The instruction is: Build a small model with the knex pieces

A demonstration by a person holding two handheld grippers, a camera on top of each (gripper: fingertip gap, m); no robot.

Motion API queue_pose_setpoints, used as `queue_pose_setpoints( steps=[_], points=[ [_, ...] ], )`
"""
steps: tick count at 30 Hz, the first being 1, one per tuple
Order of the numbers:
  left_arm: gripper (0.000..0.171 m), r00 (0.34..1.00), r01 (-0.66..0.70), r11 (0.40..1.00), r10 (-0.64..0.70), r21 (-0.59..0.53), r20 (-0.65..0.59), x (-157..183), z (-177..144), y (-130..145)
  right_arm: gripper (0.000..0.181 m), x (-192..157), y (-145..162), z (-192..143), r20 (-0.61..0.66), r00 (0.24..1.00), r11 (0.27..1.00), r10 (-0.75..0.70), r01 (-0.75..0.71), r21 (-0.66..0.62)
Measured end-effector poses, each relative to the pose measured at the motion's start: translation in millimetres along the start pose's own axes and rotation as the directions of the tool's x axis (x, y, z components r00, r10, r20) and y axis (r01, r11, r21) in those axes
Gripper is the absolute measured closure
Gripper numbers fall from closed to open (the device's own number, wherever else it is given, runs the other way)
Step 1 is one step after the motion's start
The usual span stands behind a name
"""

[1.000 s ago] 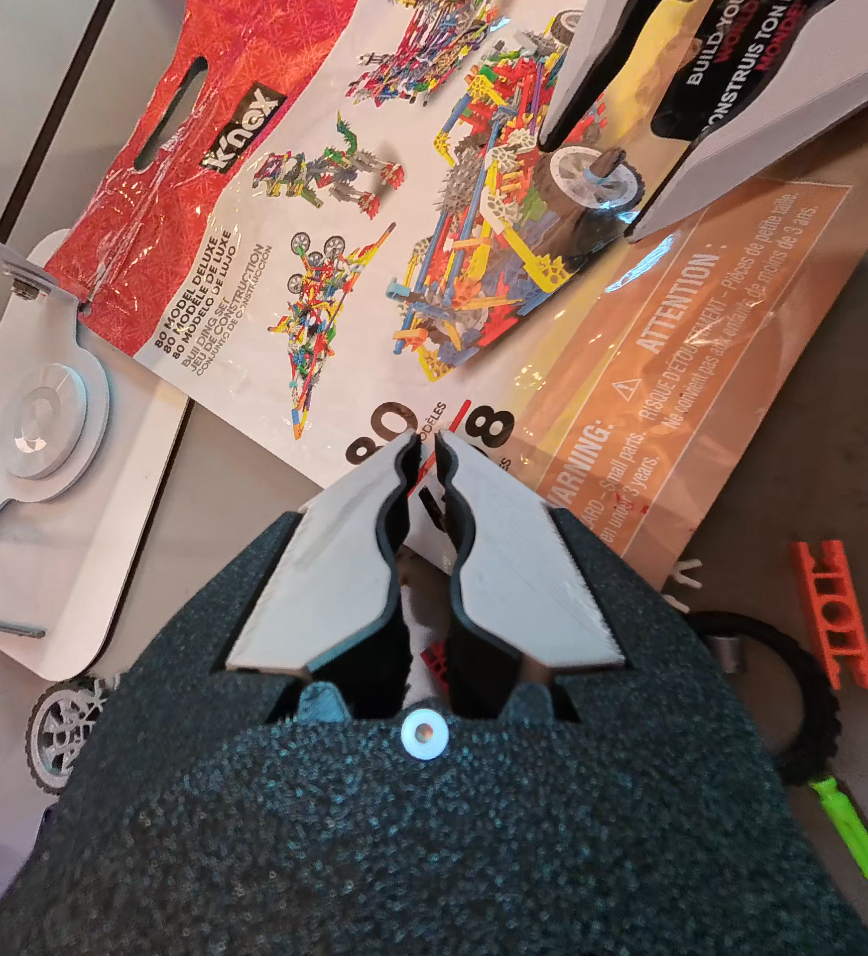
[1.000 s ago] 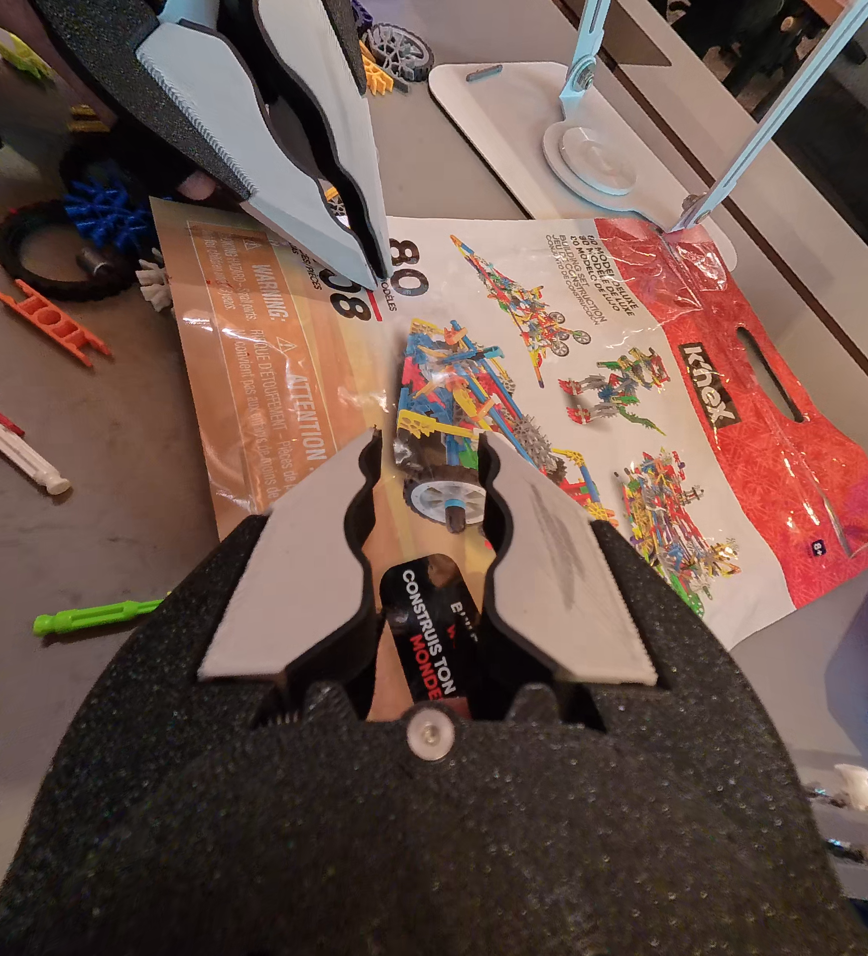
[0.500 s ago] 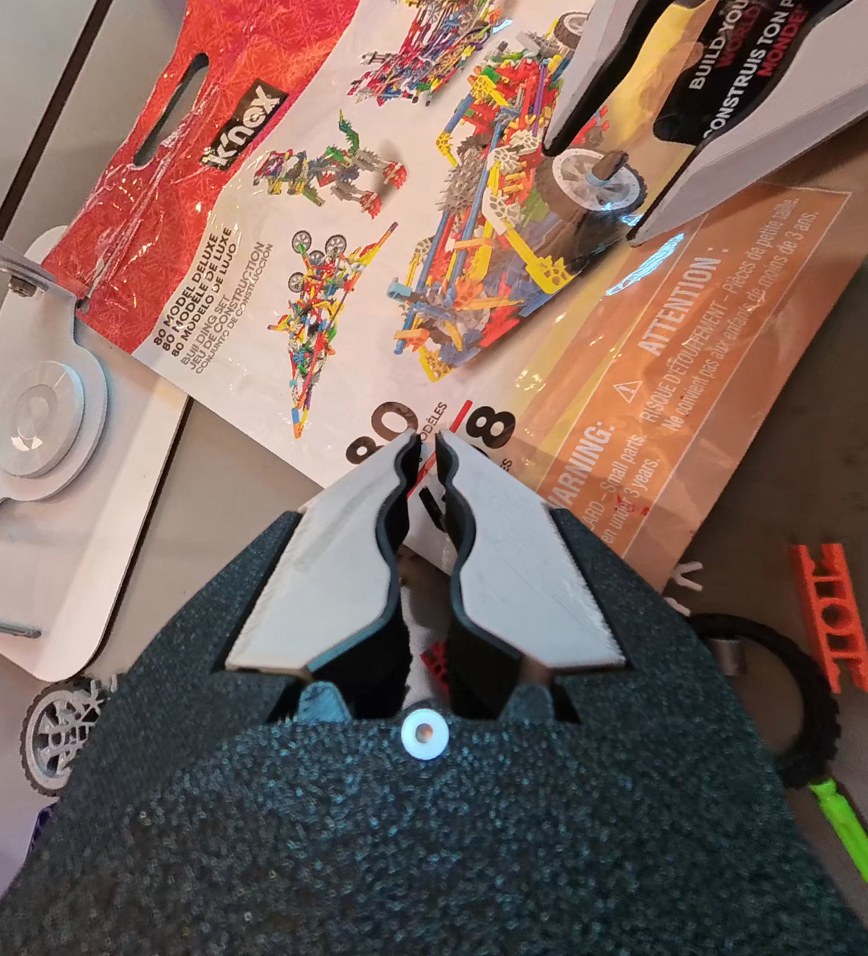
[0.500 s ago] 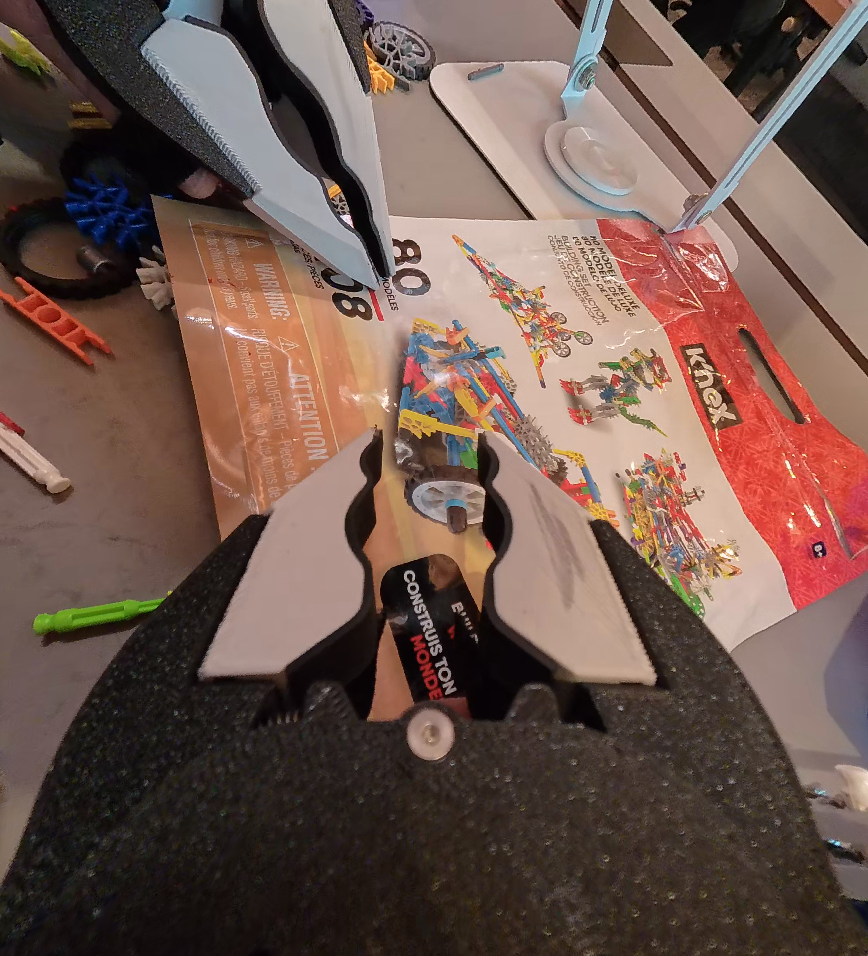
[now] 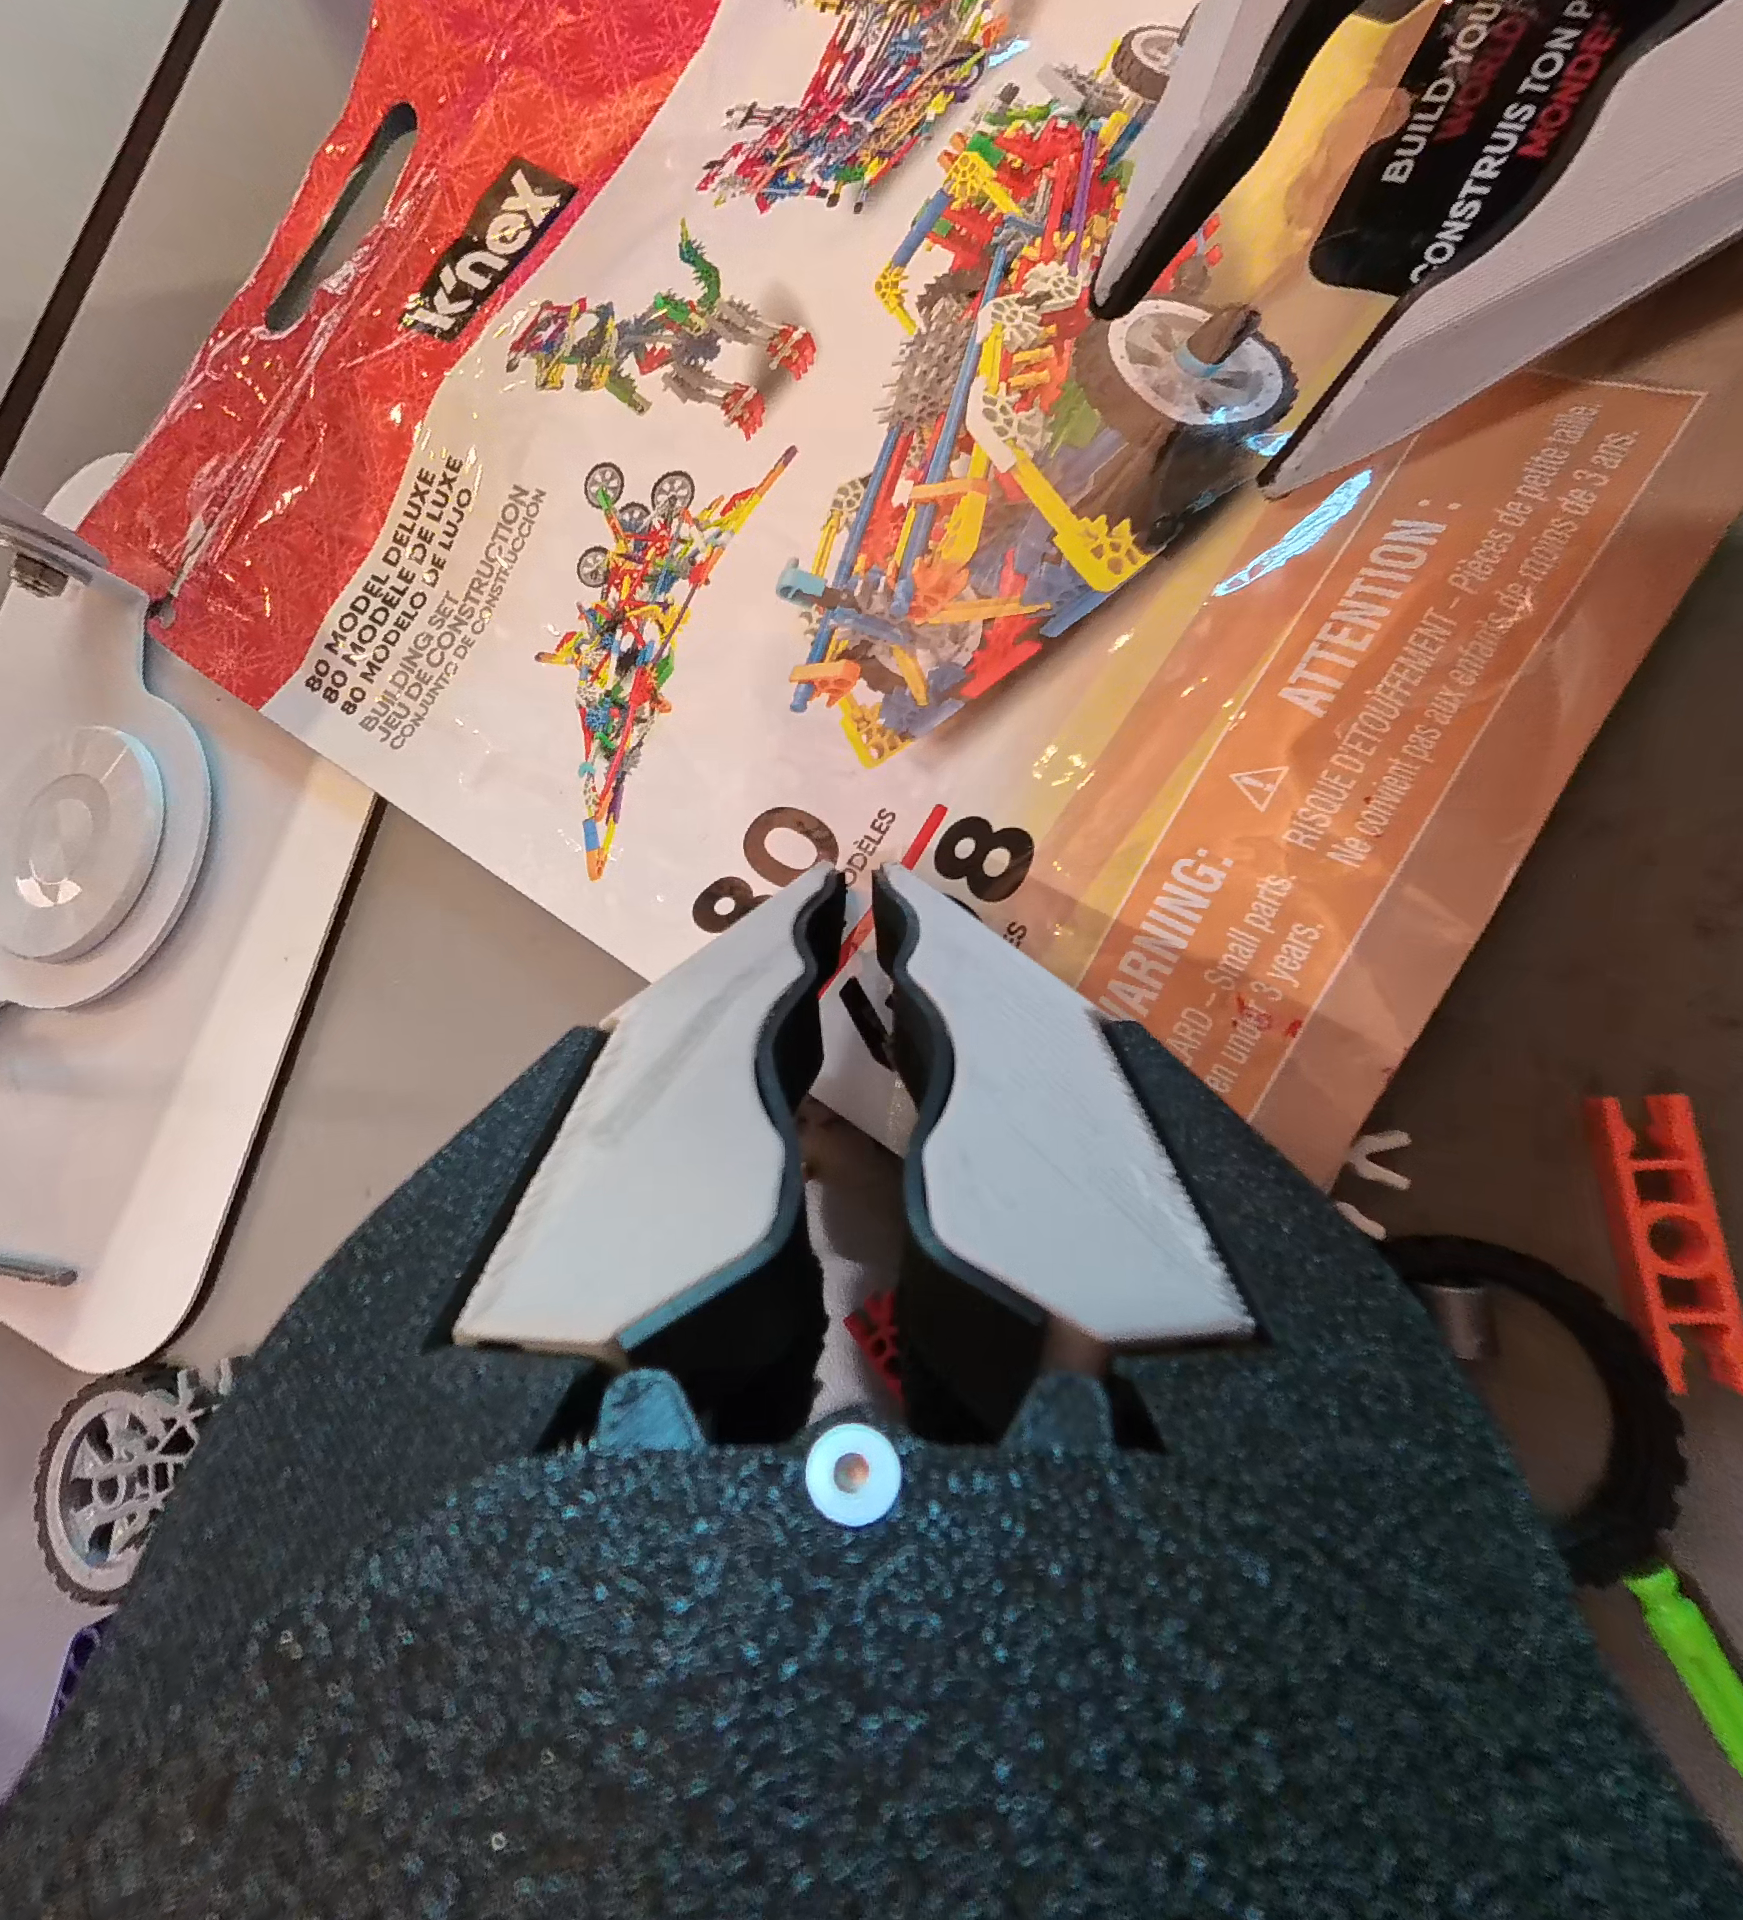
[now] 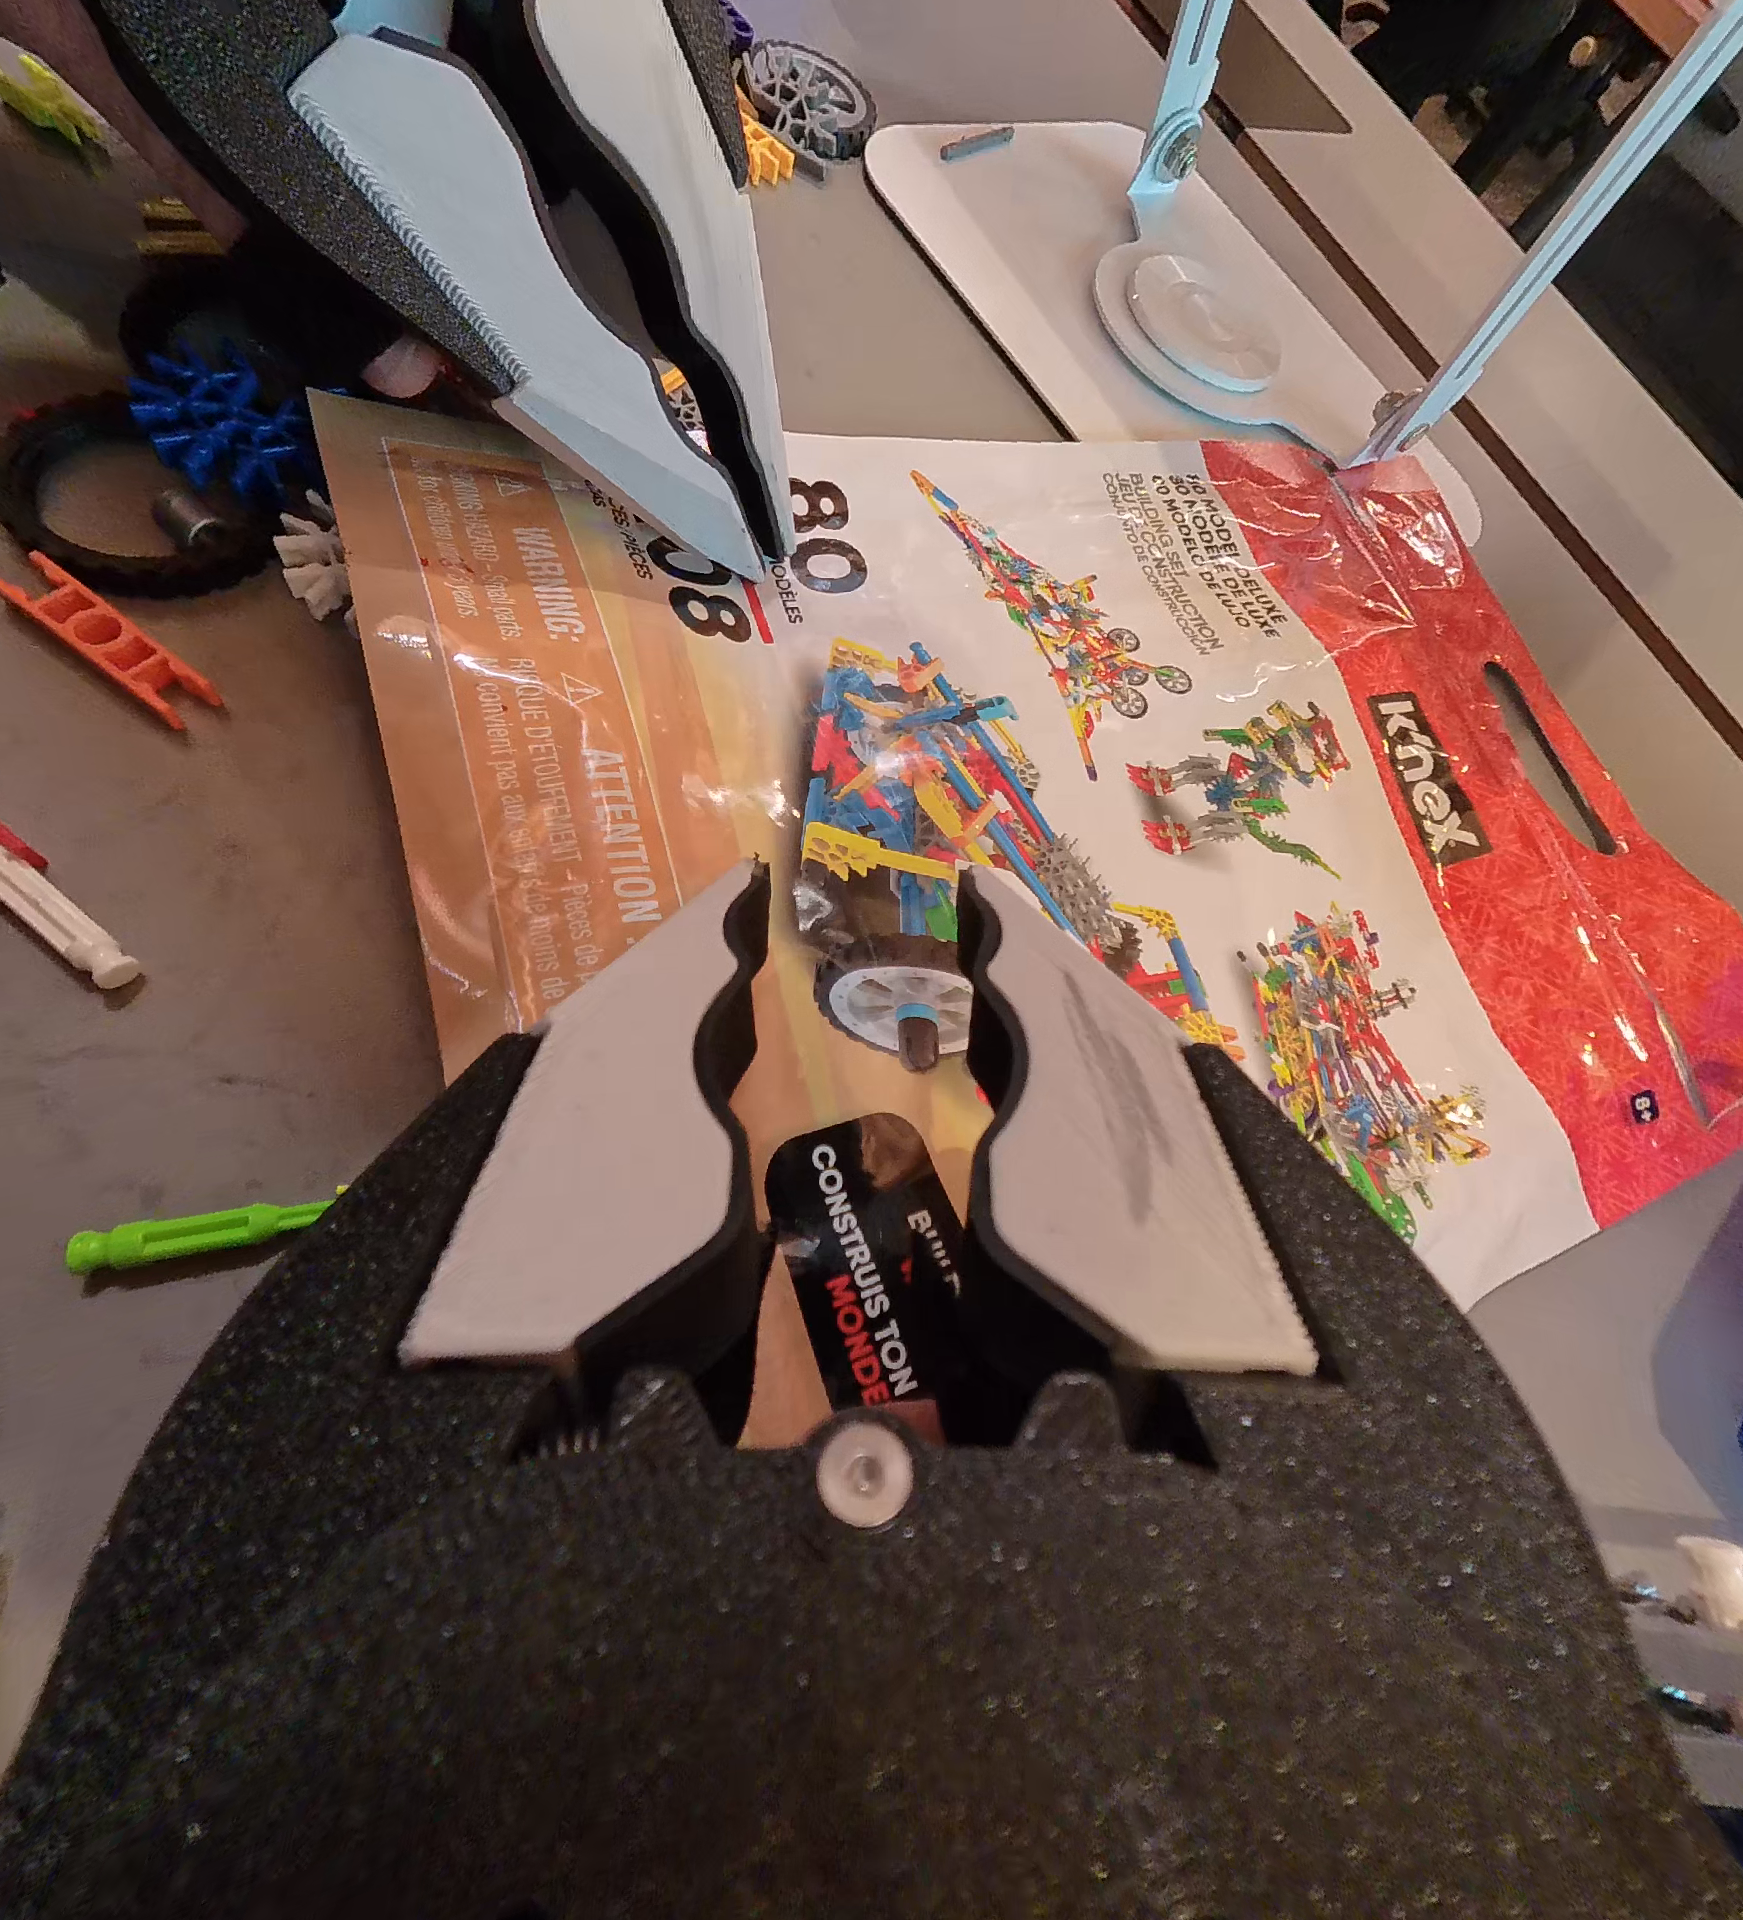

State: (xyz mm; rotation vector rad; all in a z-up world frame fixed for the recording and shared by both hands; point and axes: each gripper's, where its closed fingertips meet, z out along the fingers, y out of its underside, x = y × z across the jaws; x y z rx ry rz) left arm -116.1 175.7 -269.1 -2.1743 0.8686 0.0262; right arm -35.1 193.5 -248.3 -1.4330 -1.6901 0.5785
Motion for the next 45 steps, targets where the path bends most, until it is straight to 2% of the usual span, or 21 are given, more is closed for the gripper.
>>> queue_pose_setpoints(
  steps=[21, 28, 33, 38, 42, 45],
  points=[
    [0.168, 1.000, 0.007, 1.000, -0.007, 0.000, -0.002, -1, 0, 0, 0.147, 0, 0, 0, -0.003, 1.000, 1.000, -0.003, 0.003, -0.001],
    [0.157, 0.998, 0.003, 1.000, -0.005, 0.020, 0.067, -8, -5, -7, 0.146, 2, 1, 0, -0.026, 1.000, 1.000, -0.015, 0.015, -0.006],
    [0.150, 0.991, 0.007, 0.998, -0.015, 0.064, 0.130, -17, -20, -20, 0.146, 6, 3, 0, -0.041, 0.999, 1.000, -0.020, 0.019, -0.014],
    [0.152, 0.979, -0.013, 0.991, -0.015, 0.136, 0.203, -25, -45, -37, 0.147, 10, 4, 1, -0.052, 0.998, 1.000, -0.018, 0.018, -0.015],
    [0.153, 0.968, -0.001, 0.980, -0.049, 0.199, 0.246, -31, -82, -42, 0.147, 11, 3, 1, -0.055, 0.998, 0.999, -0.034, 0.034, -0.006],
    [0.153, 0.945, 0.014, 0.977, -0.082, 0.213, 0.316, -45, -125, -31, 0.147, 11, 3, 2, -0.055, 0.998, 0.999, -0.037, 0.037, -0.004]
  ],
)
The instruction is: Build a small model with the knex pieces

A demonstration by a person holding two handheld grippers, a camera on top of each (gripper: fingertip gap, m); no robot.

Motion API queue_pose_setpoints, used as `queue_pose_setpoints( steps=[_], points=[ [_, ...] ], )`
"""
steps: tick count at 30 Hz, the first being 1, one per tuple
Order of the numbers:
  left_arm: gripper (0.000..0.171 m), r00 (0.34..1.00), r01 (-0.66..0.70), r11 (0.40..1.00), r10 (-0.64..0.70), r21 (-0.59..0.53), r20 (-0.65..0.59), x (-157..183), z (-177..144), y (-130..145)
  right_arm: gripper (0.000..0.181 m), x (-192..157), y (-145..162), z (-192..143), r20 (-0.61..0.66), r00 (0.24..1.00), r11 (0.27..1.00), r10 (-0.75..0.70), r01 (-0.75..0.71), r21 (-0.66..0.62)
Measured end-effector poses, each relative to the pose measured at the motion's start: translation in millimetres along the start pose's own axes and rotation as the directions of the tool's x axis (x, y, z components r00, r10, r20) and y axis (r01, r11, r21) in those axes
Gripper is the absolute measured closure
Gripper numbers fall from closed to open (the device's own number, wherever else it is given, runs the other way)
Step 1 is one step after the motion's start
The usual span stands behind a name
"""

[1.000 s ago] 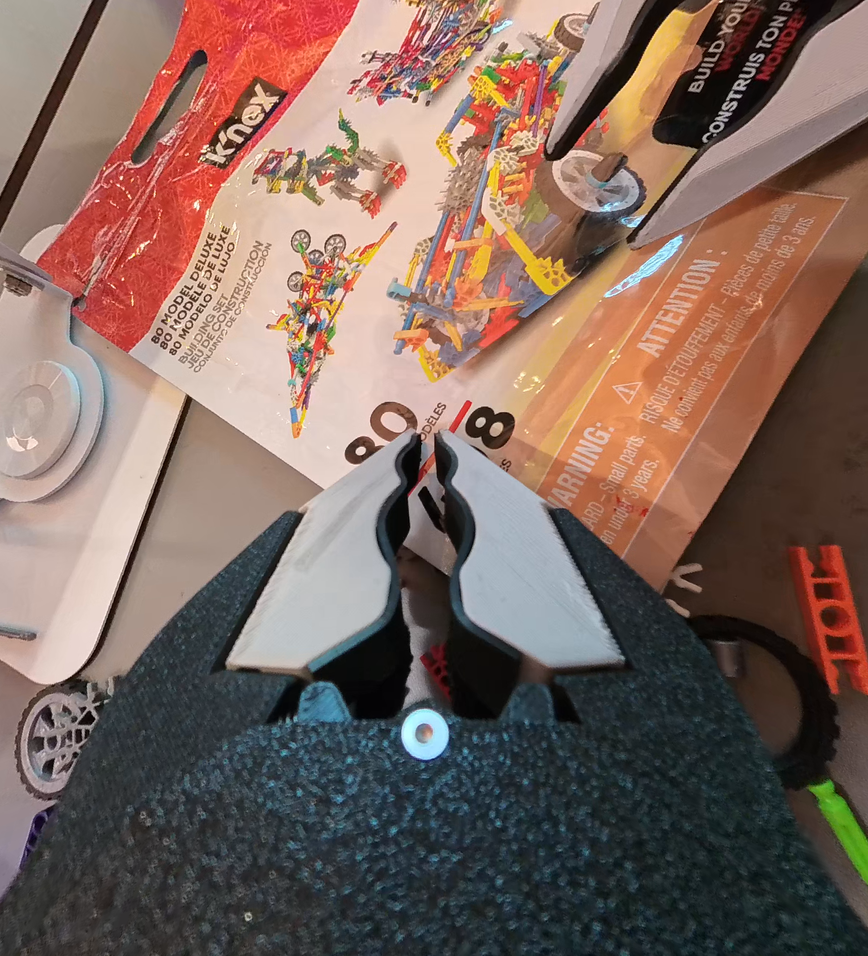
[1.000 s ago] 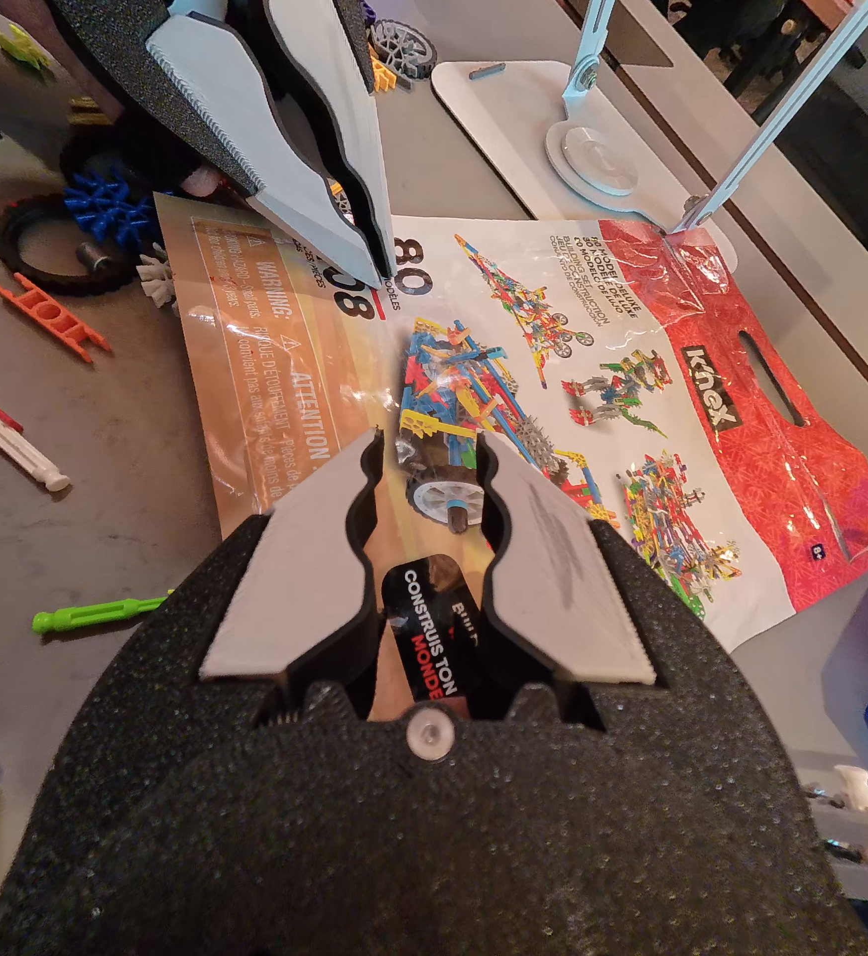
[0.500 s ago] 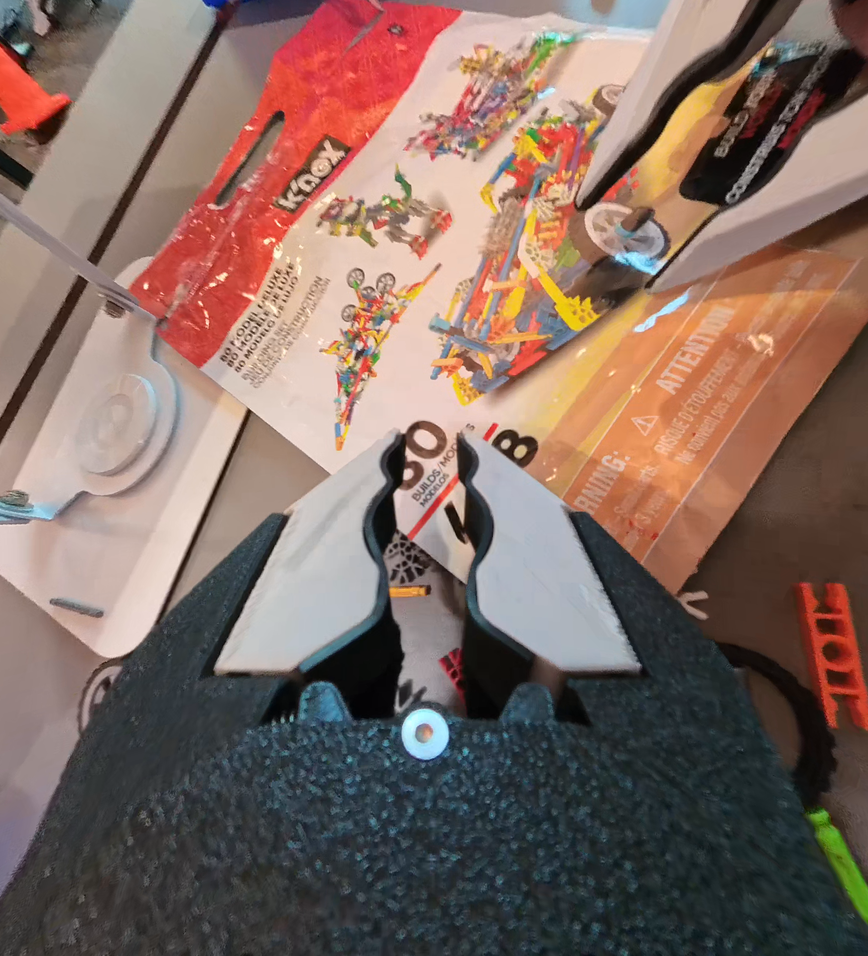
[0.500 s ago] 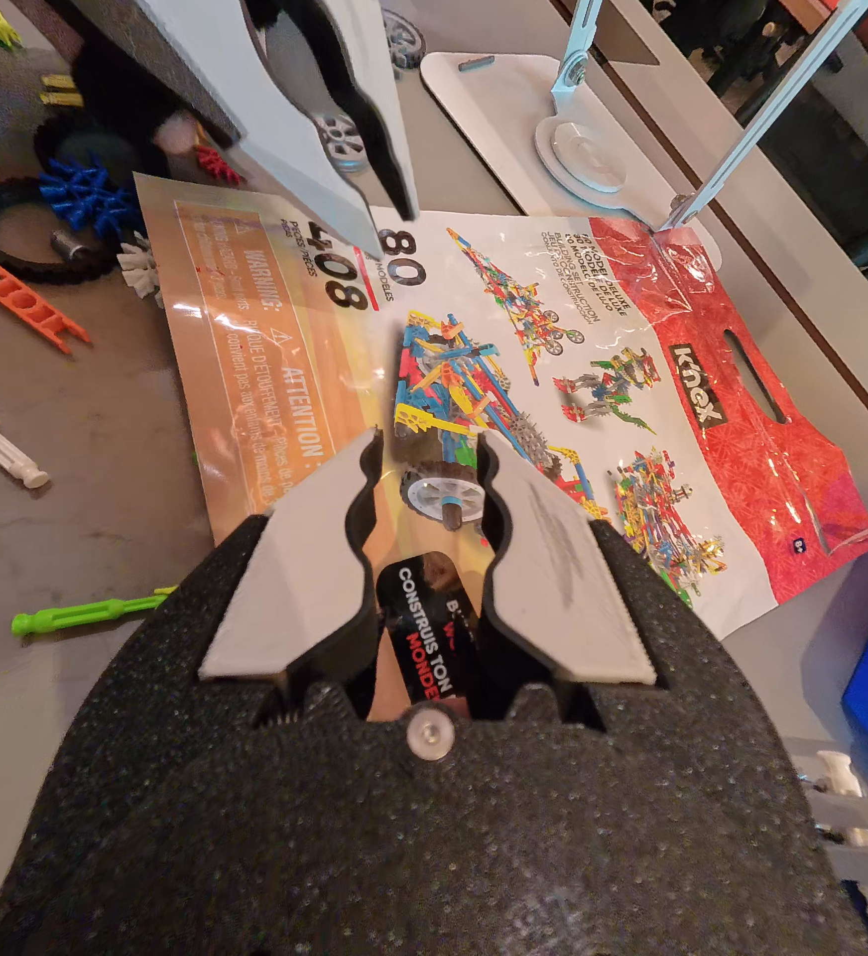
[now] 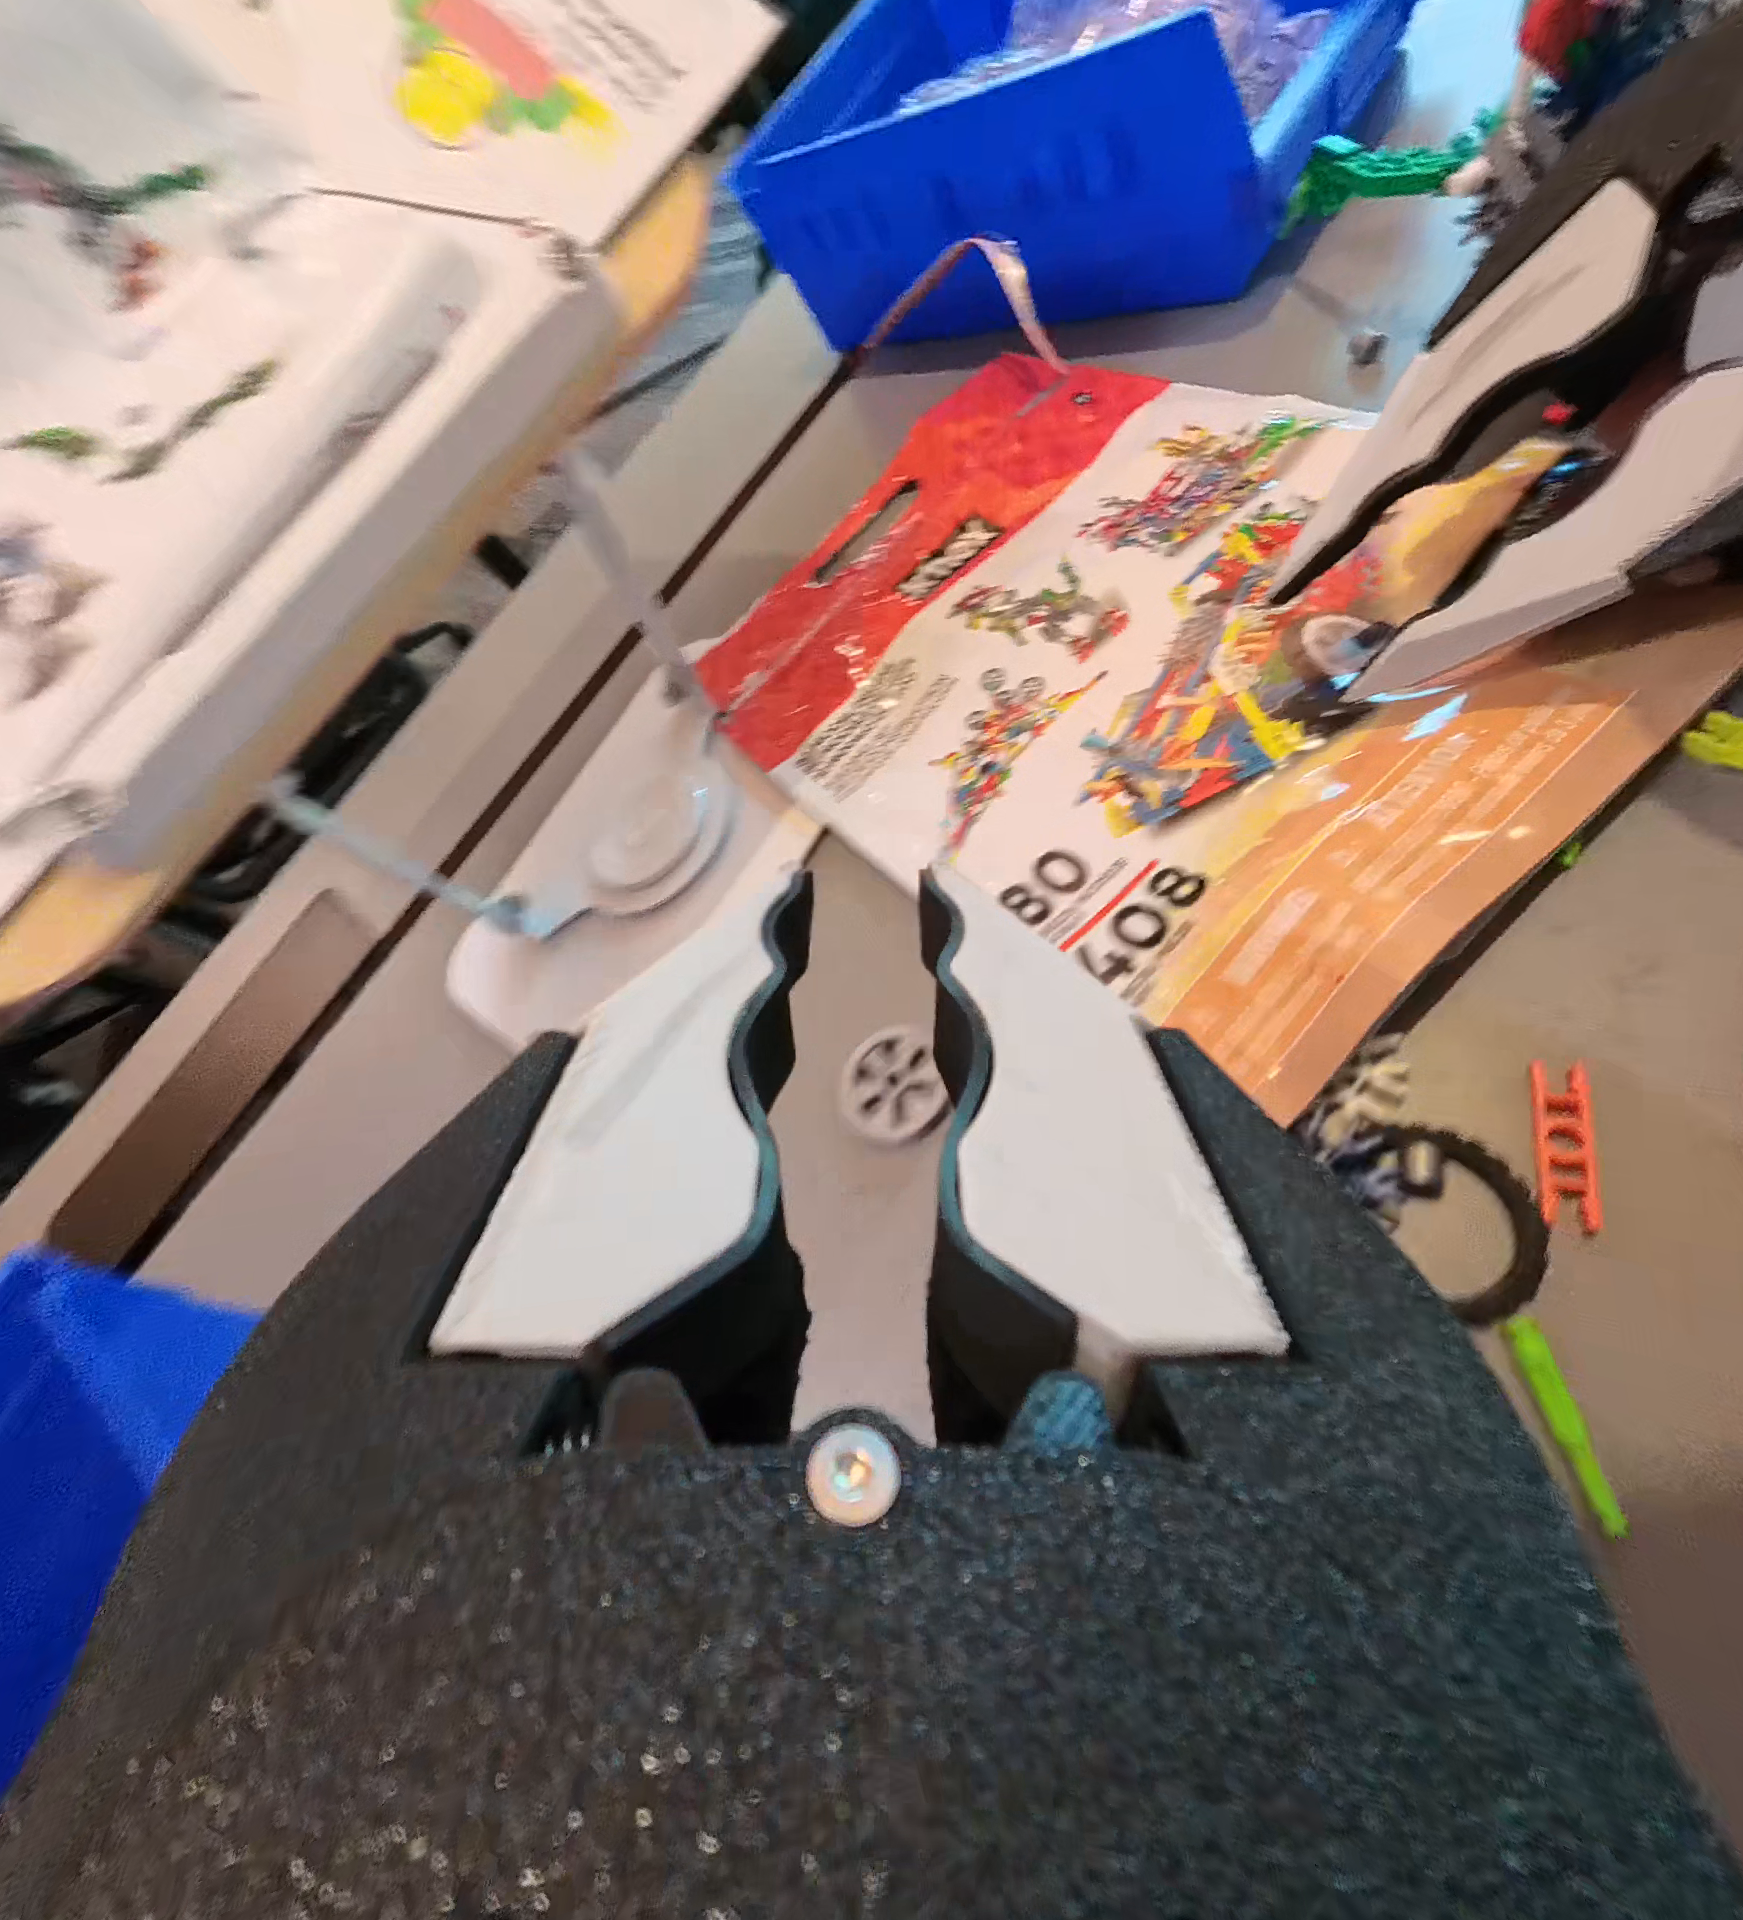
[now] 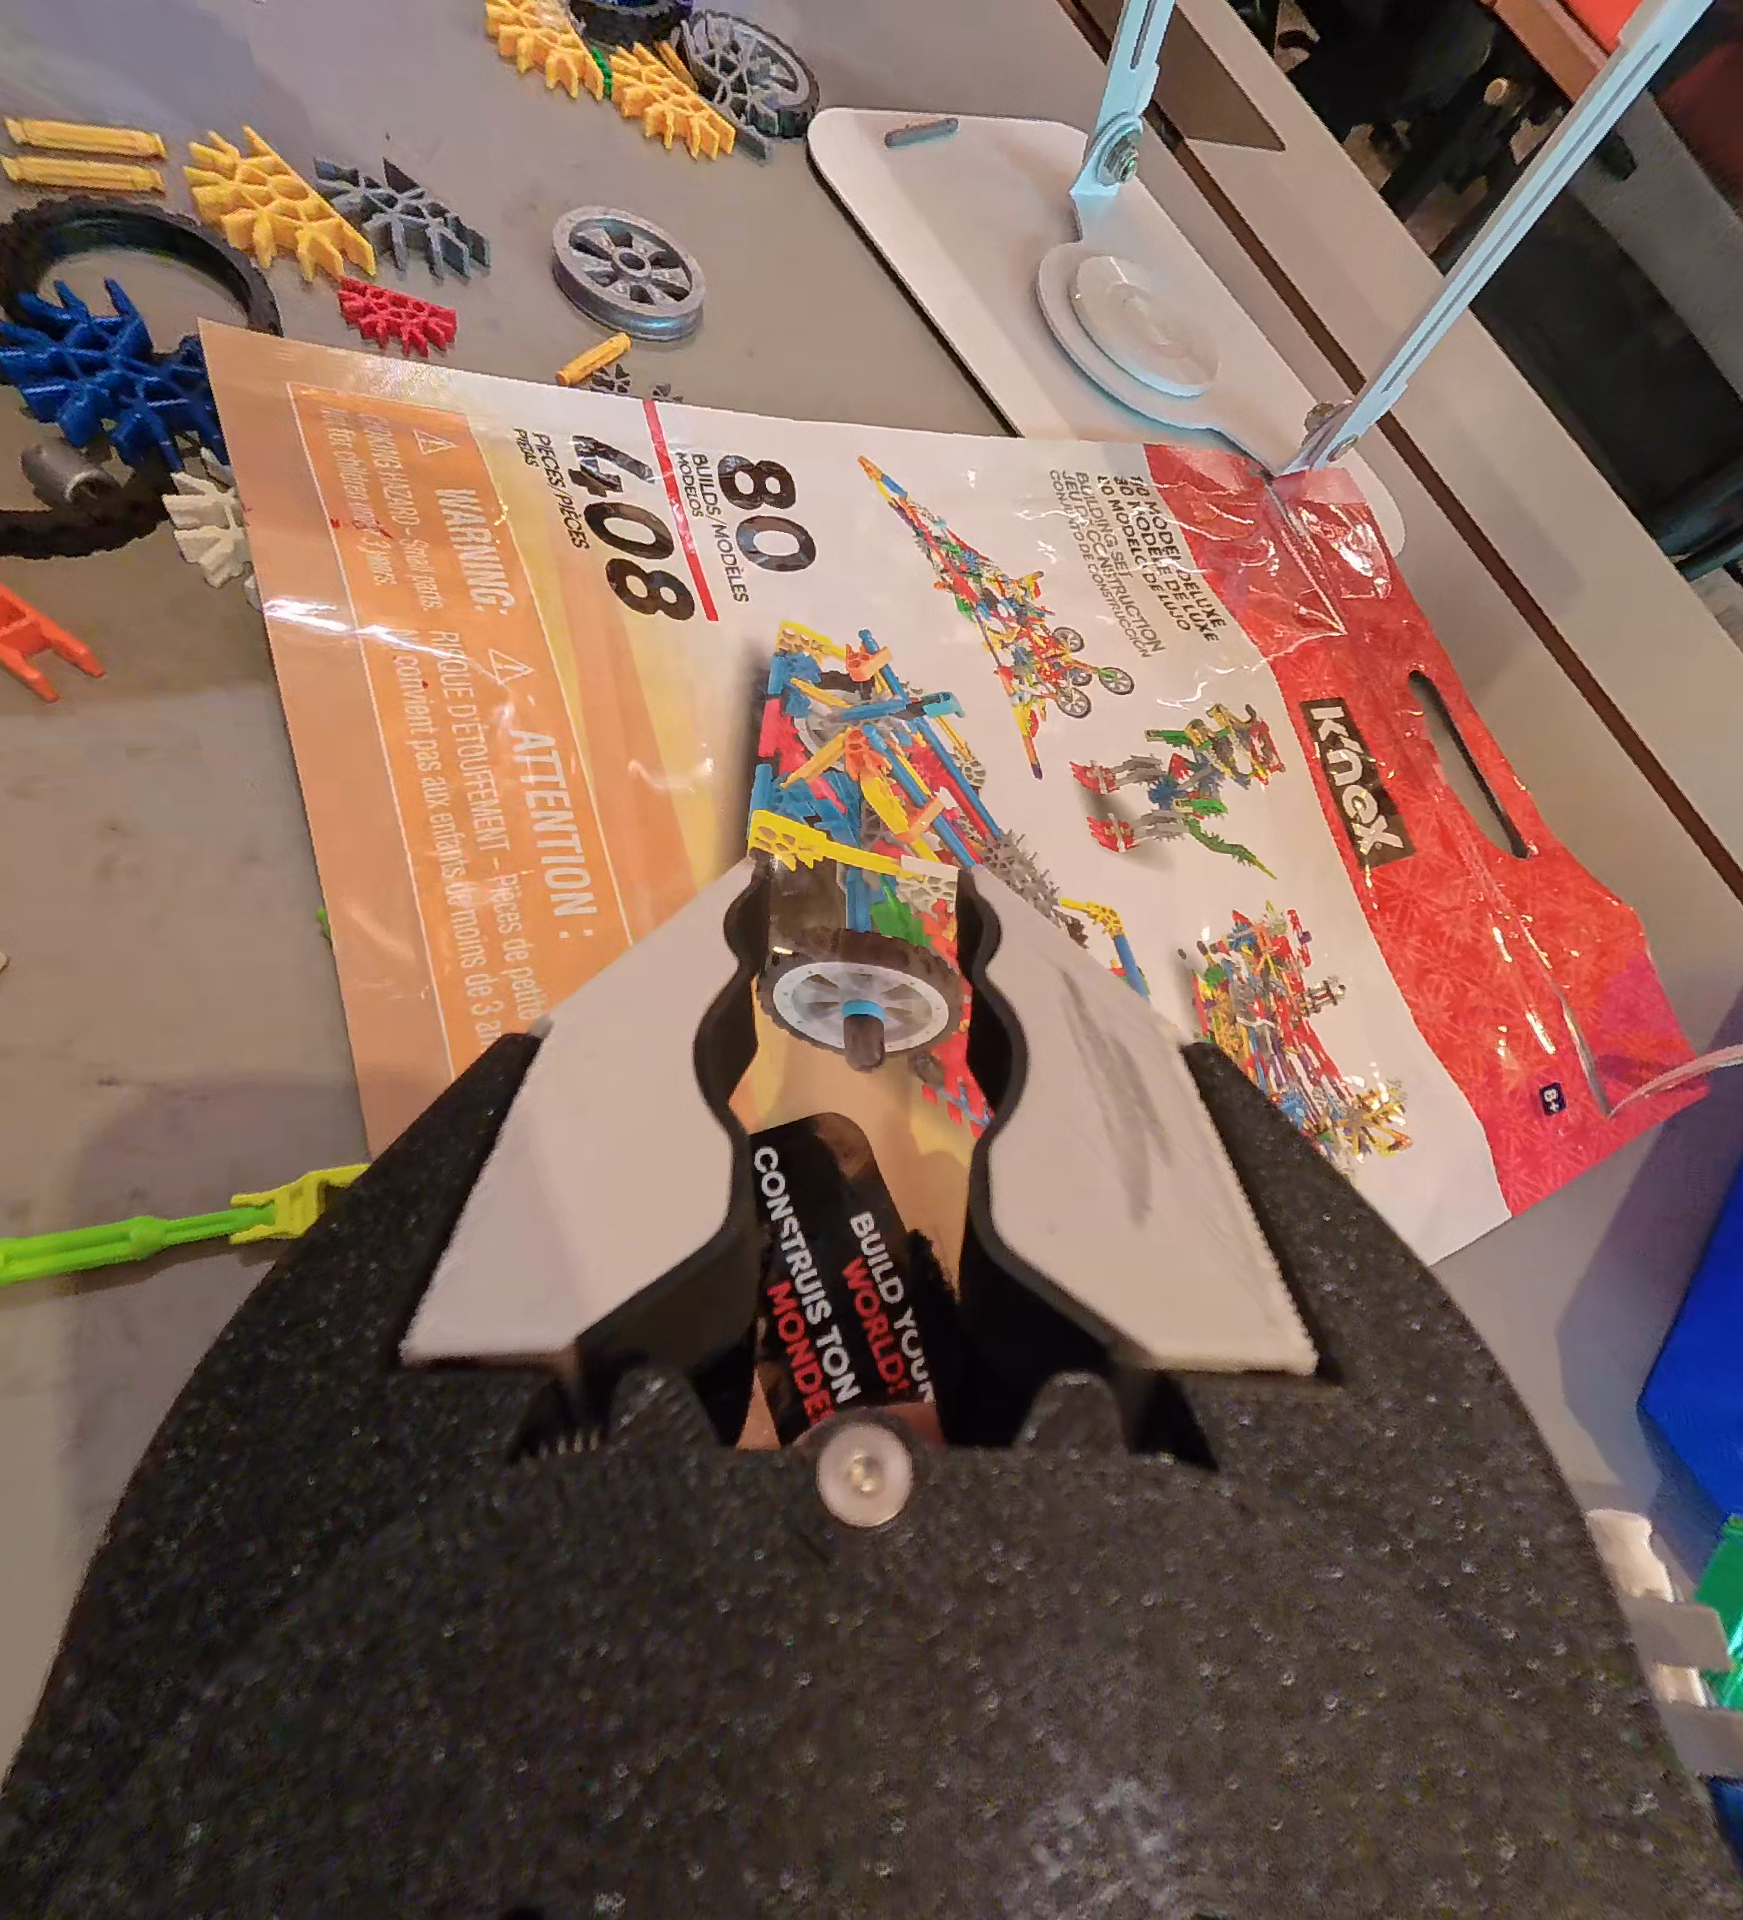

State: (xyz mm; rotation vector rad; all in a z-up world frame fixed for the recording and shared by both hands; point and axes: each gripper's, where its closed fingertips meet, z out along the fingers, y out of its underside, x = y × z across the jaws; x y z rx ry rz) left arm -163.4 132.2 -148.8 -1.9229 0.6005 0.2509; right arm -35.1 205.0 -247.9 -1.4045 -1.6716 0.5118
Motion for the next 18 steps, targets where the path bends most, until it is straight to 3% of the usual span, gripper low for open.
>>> queue_pose_setpoints(
  steps=[3, 6, 9, 13, 16, 18],
  points=[
    [0.154, 0.992, 0.014, 0.999, -0.009, -0.040, 0.126, -46, -50, 16, 0.147, 1, 1, 1, 0.001, 1.000, 1.000, 0.003, -0.003, -0.006],
    [0.154, 0.961, 0.011, 0.985, 0.037, -0.174, 0.274, -104, -100, 50, 0.147, 0, 1, 1, 0.001, 1.000, 1.000, 0.000, 0.000, -0.010],
    [0.155, 0.935, 0.011, 0.951, 0.099, -0.308, 0.339, -153, -130, 81, 0.148, 0, 1, 2, 0.000, 1.000, 1.000, -0.003, 0.003, -0.012],
    [0.156, 0.952, -0.025, 0.859, 0.177, -0.511, 0.251, -200, -125, 126, 0.148, 0, 1, 1, -0.004, 1.000, 1.000, -0.011, 0.011, -0.012],
    [0.160, 0.978, -0.071, 0.781, 0.176, -0.620, 0.110, -225, -100, 171, 0.150, -1, 1, 1, -0.007, 1.000, 1.000, -0.023, 0.023, -0.012],
    [0.160, 0.995, -0.078, 0.740, 0.099, -0.668, -0.006, -228, -83, 204, 0.150, -1, 1, 1, -0.009, 1.000, 1.000, -0.028, 0.028, -0.011]
  ],
)
